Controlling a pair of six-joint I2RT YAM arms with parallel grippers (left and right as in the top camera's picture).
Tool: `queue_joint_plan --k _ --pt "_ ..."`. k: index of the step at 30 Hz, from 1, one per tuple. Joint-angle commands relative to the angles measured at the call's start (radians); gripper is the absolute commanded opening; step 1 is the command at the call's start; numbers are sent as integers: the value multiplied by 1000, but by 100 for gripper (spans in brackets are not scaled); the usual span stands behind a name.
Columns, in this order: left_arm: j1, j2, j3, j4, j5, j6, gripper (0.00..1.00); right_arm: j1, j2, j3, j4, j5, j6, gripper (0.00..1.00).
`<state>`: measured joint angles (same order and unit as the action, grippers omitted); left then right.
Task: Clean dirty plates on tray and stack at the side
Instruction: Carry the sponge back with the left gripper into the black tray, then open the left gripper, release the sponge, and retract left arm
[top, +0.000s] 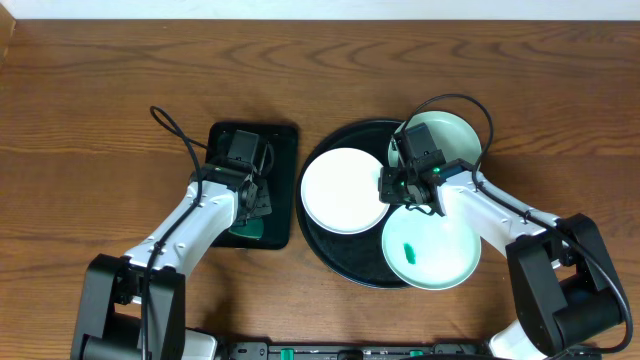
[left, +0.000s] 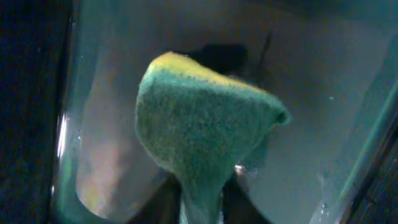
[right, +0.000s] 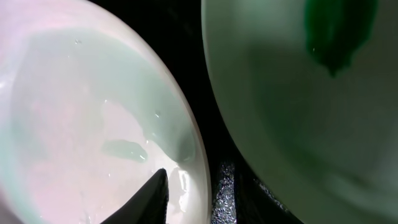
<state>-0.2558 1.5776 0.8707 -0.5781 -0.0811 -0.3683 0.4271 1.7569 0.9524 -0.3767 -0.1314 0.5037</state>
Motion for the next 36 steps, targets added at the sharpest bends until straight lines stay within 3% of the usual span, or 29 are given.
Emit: queue_joint_plan --k 1,4,14,18,19,21,36 --pt "4 3 -6 1 -6 -10 31 9 2 -3 -1 0 -5 33" --pt "4 3 -5 1 -6 -5 40 9 2 -3 0 0 -29 33" --pt "4 -31 71 -64 -8 13 40 9 2 -3 -1 0 -39 35" --pt "4 -65 81 -62 -6 12 35 9 2 -3 0 0 -38 35" --pt "4 -71 81 -62 -6 12 29 9 2 -3 0 0 -38 35" --pt "3 -72 81 -62 -6 6 8 9 2 -3 3 0 -38 34" --pt "-72 -16 47 72 21 -26 8 9 2 -3 2 0 -39 35"
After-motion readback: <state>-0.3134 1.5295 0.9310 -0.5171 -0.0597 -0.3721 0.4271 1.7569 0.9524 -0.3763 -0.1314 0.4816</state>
